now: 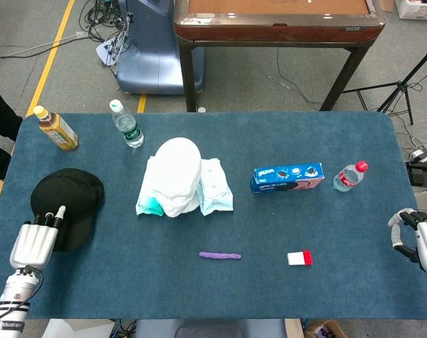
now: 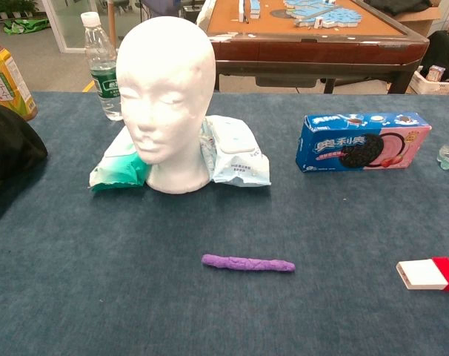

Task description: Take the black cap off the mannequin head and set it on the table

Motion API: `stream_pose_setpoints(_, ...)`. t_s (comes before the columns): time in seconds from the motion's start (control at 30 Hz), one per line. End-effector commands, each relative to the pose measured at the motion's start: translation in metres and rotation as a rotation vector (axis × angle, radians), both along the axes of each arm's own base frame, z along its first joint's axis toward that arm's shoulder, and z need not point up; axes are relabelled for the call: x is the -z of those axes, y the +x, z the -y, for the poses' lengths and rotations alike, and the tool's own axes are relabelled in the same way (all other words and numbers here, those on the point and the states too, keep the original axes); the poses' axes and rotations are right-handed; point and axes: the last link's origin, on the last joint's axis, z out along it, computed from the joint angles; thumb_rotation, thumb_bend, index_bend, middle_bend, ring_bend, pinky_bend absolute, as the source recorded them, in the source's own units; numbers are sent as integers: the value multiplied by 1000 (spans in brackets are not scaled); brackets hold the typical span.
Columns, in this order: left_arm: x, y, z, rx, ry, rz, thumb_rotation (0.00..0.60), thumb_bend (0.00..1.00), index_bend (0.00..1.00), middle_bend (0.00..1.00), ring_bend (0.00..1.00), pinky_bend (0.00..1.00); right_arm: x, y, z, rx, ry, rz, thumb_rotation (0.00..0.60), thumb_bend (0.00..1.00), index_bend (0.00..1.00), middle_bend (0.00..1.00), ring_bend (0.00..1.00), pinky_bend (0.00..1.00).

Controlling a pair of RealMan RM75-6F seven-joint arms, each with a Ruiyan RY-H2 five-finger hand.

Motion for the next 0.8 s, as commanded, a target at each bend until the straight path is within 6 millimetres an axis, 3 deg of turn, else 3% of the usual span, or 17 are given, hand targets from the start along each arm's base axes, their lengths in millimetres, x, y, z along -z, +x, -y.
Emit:
stream_pose_setpoints(0.03,-8,-2,14,-109,-44,-32,600,58,0,207,228,532,0,0,0,0,0,-1,600,463,545,476,463,598)
stream_pose_setpoints(0.3,-15,6,22,-94,7,36,600,35,18,192,245,532,1,0,0,1,5,-7,600,463,545,476,463,598)
stream_pose_setpoints(0.43,-17,14,27,-28,65,190,600,37,271,315,290,532,1,0,-1,1,1,-10,600,464,545,476,463,598)
stream_pose_setpoints(0.5,-16,14,30,-7,73,240,600,38,352,373,320,532,2,0,0,4,-2,-12,600,463,545,476,463,598)
stream_pose_setpoints(0.6,-16,12,35,29,96,286,600,76,450,453,366,547,3,0,0,4,5,-19,600,463,545,476,463,598)
stream_pose_setpoints(0.8,-16,0,46,61,146,383,600,165,537,539,420,584,6,1,2,6,10,-34,600,464,545,476,463,598)
